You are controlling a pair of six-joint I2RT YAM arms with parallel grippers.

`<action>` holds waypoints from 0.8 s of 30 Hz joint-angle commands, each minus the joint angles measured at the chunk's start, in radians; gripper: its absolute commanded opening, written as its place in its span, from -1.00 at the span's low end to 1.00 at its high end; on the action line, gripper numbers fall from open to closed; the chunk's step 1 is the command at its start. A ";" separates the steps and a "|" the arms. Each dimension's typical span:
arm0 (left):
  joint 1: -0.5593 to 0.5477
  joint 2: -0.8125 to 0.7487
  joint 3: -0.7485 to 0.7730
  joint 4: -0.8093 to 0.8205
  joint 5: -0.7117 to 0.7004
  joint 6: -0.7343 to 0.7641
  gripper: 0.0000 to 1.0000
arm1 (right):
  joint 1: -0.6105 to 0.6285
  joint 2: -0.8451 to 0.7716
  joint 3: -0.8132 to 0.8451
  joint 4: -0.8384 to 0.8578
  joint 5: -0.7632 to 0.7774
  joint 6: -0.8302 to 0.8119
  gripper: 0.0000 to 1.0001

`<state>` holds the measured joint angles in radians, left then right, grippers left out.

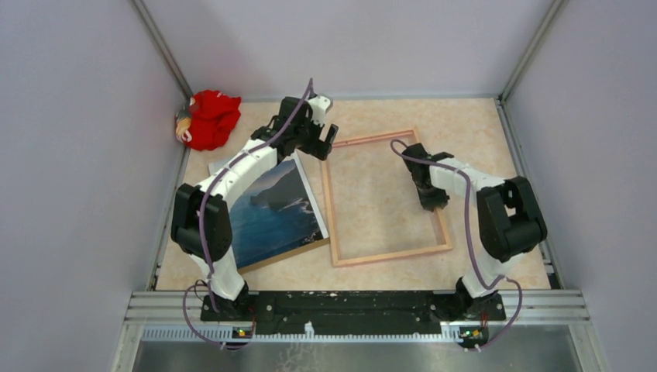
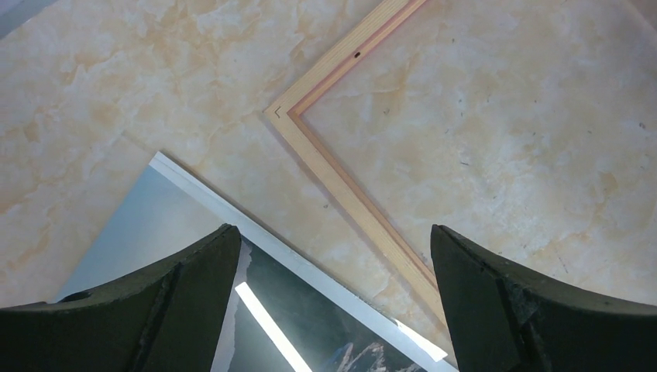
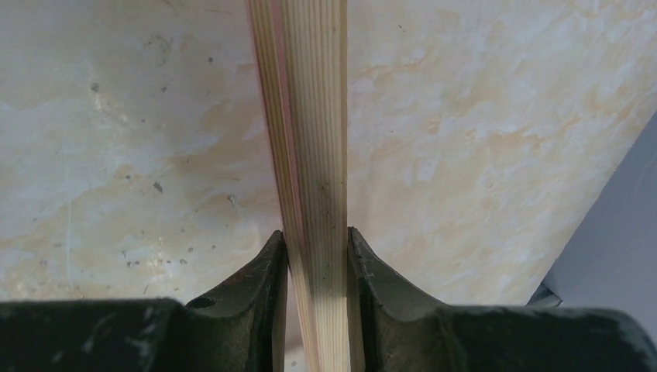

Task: Put the photo into the frame
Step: Turn over the photo frame at the center of the board.

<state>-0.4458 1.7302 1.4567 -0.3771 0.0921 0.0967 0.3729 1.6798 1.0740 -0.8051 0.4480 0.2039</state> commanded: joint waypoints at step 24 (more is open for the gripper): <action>0.256 -0.145 0.034 -0.162 0.239 0.039 0.97 | 0.189 -0.063 0.241 0.201 -0.117 0.280 0.68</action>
<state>-0.2493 1.6752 1.5089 -0.5014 0.2722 0.1104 0.3882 1.6028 1.2098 -0.7521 0.4835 0.4076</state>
